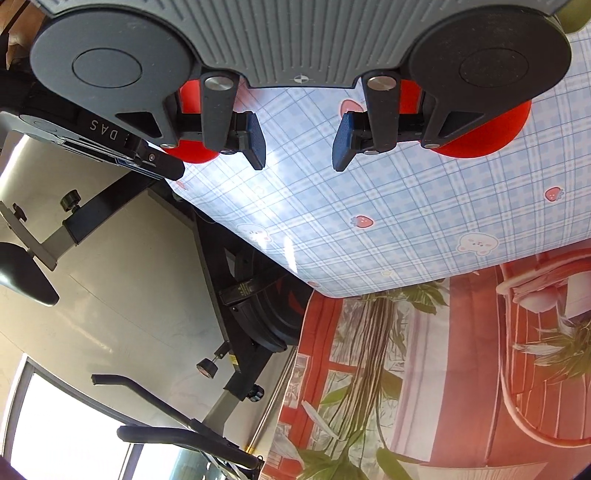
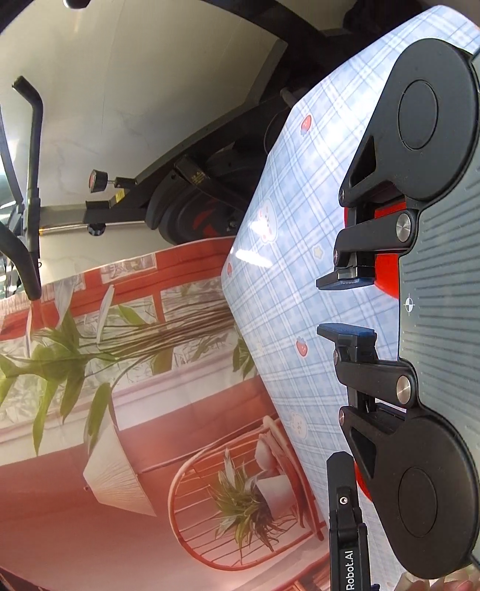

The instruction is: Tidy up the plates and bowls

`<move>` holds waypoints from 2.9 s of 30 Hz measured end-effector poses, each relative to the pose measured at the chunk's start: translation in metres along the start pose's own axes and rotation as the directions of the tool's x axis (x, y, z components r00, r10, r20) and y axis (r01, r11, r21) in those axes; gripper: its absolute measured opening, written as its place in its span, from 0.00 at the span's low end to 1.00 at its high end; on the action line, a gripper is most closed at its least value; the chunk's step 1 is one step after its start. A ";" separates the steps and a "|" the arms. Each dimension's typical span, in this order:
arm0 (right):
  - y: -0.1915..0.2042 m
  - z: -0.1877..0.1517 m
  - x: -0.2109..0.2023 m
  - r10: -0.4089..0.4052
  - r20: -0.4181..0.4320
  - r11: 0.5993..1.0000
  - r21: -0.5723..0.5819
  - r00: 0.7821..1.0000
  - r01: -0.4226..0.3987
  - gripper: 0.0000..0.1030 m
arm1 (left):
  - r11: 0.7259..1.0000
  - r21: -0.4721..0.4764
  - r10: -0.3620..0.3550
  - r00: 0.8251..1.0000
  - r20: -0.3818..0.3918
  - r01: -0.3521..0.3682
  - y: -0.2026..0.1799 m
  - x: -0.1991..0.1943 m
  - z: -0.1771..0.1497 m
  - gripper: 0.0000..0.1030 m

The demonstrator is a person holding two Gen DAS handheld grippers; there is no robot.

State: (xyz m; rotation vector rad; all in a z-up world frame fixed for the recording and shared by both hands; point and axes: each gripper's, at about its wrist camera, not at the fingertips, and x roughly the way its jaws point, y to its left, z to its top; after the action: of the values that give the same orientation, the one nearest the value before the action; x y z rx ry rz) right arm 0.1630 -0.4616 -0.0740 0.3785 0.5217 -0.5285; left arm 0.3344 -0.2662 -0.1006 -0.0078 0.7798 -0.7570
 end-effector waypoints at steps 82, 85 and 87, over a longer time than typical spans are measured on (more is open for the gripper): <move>0.175 -0.008 0.054 0.296 -0.171 0.937 -0.137 0.940 -0.320 0.12 | 0.944 -0.276 0.162 0.984 -0.079 -0.178 0.133 -0.085 -0.017 0.22; 0.169 -0.019 0.059 0.285 -0.199 0.942 -0.122 0.938 -0.312 0.12 | 0.943 -0.279 0.159 0.982 -0.097 -0.180 0.136 -0.079 -0.022 0.22; 0.165 -0.024 0.062 0.283 -0.212 0.944 -0.109 0.935 -0.310 0.12 | 0.942 -0.286 0.155 0.982 -0.105 -0.179 0.139 -0.075 -0.024 0.22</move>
State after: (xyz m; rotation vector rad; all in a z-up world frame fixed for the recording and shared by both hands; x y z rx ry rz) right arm 0.2934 -0.3418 -0.0938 0.3680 0.6731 -0.1601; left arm 0.3688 -0.1105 -0.1086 -0.1782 0.9530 -0.4772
